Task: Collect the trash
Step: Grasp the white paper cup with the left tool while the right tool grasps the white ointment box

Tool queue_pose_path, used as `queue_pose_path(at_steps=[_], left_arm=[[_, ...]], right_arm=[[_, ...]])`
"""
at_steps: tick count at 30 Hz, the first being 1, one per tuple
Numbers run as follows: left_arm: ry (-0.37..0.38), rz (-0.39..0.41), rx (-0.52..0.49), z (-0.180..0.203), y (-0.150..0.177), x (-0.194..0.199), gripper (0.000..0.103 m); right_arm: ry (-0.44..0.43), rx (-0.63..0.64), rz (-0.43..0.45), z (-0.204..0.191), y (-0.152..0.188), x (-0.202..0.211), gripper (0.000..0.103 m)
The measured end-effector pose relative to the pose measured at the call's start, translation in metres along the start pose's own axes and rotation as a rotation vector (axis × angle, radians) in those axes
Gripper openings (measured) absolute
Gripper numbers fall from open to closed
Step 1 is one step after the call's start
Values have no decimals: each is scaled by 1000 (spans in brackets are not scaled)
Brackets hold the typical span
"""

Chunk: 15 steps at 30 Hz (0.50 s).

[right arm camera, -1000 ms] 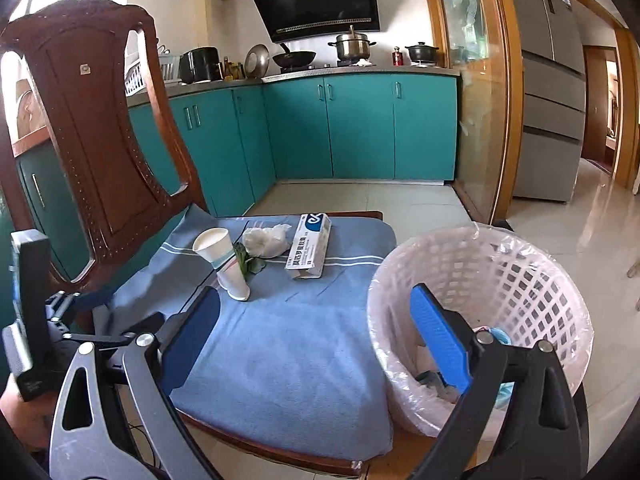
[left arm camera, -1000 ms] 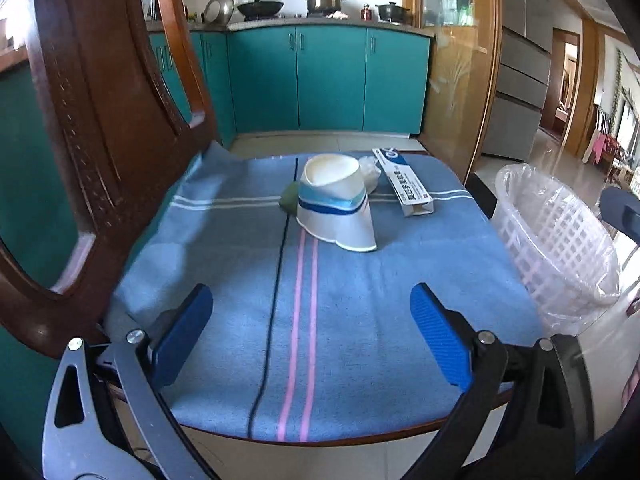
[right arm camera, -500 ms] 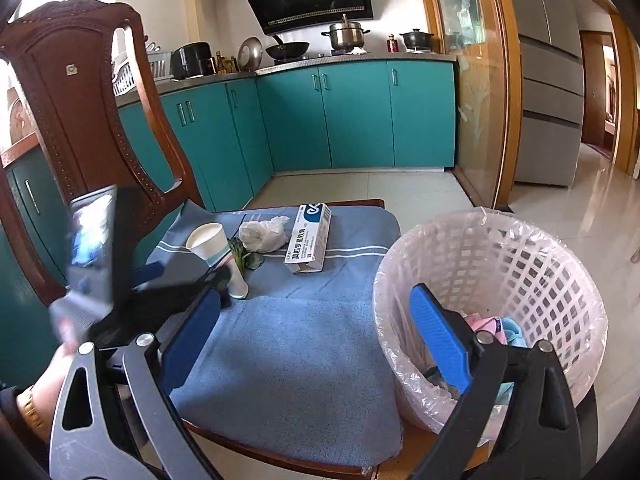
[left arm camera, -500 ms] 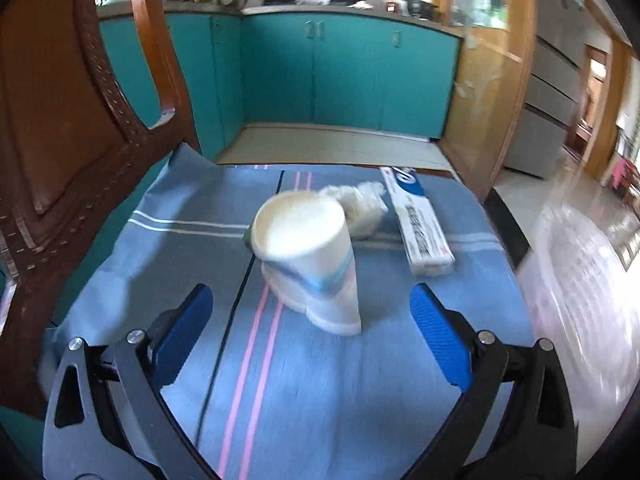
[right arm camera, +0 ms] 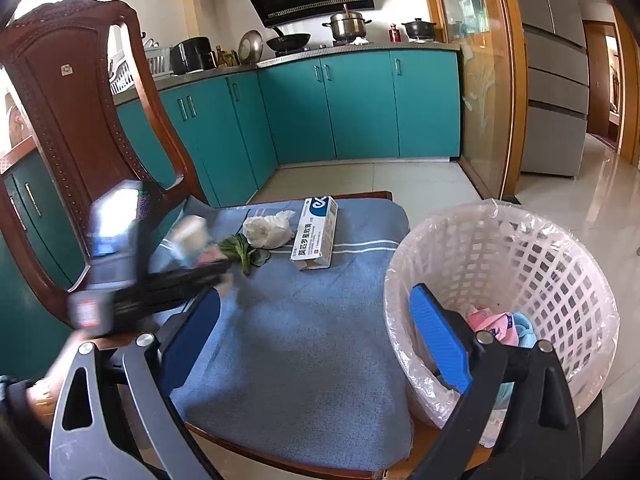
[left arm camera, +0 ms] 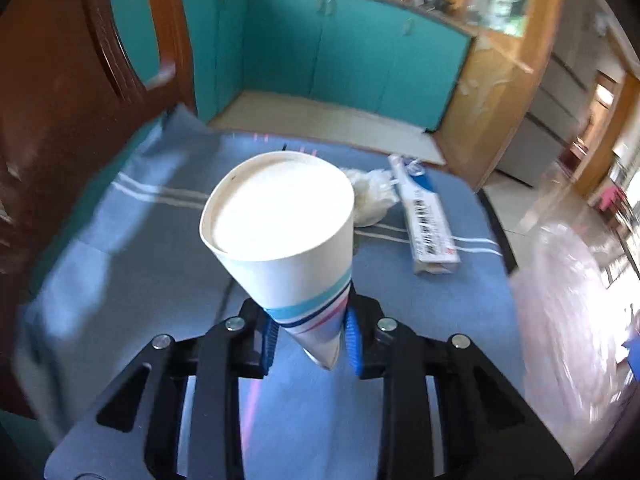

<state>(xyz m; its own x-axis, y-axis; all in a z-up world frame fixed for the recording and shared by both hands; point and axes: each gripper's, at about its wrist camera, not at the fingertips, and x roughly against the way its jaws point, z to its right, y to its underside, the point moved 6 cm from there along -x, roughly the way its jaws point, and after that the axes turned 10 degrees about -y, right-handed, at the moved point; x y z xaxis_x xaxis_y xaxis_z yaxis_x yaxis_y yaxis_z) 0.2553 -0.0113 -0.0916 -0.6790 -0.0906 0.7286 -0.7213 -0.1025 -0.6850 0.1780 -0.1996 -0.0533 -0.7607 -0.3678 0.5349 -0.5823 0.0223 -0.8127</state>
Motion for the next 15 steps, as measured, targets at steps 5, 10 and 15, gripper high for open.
queue_pose_path(at_steps=[5, 10, 15], left_arm=[[56, 159, -76, -25, 9, 95, 28], [82, 260, -37, -50, 25, 141, 28], [47, 268, -68, -53, 26, 129, 28]], right_arm=[[29, 40, -37, -7, 5, -11, 93], [31, 9, -109, -12, 6, -37, 93], [111, 11, -168, -10, -23, -99, 93]])
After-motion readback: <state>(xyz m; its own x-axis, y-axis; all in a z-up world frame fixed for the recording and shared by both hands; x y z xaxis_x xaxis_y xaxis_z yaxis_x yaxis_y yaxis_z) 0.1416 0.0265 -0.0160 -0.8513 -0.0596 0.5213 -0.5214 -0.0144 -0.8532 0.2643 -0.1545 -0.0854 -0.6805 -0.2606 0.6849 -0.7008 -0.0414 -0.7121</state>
